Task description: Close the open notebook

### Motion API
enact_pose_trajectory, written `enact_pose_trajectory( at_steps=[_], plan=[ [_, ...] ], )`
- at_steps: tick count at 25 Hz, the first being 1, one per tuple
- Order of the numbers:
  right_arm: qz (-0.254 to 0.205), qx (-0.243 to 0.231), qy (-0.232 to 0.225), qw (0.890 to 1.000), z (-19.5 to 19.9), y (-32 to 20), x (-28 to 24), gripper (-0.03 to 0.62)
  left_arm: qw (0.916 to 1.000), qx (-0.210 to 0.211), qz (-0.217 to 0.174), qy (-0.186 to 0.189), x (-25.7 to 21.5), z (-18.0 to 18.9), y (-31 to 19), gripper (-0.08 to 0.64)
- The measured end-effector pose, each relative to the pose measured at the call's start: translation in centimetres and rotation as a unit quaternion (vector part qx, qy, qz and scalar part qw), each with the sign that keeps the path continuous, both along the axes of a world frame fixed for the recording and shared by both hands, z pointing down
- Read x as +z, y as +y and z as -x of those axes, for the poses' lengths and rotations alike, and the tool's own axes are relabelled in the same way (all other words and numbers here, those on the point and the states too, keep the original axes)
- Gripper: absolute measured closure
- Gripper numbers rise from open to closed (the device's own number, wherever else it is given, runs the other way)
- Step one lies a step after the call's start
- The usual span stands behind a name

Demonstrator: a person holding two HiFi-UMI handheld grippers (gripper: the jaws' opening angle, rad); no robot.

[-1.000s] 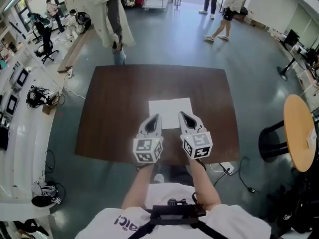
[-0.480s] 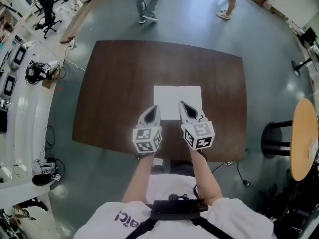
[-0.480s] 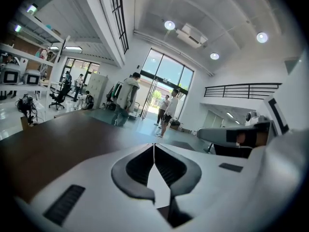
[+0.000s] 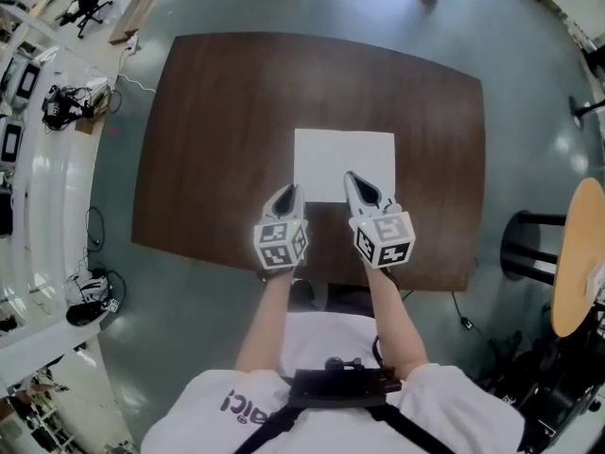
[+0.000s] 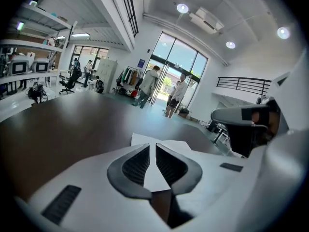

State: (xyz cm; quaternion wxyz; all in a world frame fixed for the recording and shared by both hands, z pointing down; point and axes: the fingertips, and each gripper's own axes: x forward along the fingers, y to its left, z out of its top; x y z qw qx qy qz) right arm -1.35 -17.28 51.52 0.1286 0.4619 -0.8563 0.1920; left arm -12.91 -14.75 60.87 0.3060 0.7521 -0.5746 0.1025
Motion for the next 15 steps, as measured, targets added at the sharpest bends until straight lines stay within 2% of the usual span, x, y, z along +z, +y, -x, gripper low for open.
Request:
enact_pose_trajectory(
  at_steps=[10,13,15],
  plan=[
    [0.047,-0.008,-0.004,0.999,-0.7,0.5,3.9,0.589,0.9961,-0.028,0.081,-0.024,7.3,0.5,0.3,0.544],
    [0.051,-0.007,-0.005,0.999,-1.1,0.1,4.3,0.589,0.9939,-0.035,0.105,0.0,9.0,0.3,0.2,0.37],
    [0.054,-0.006,-0.006,0.999,-1.3,-0.2,4.6,0.59,0.9923,-0.037,0.118,0.008,9.9,0.1,0.2,0.313]
  ],
)
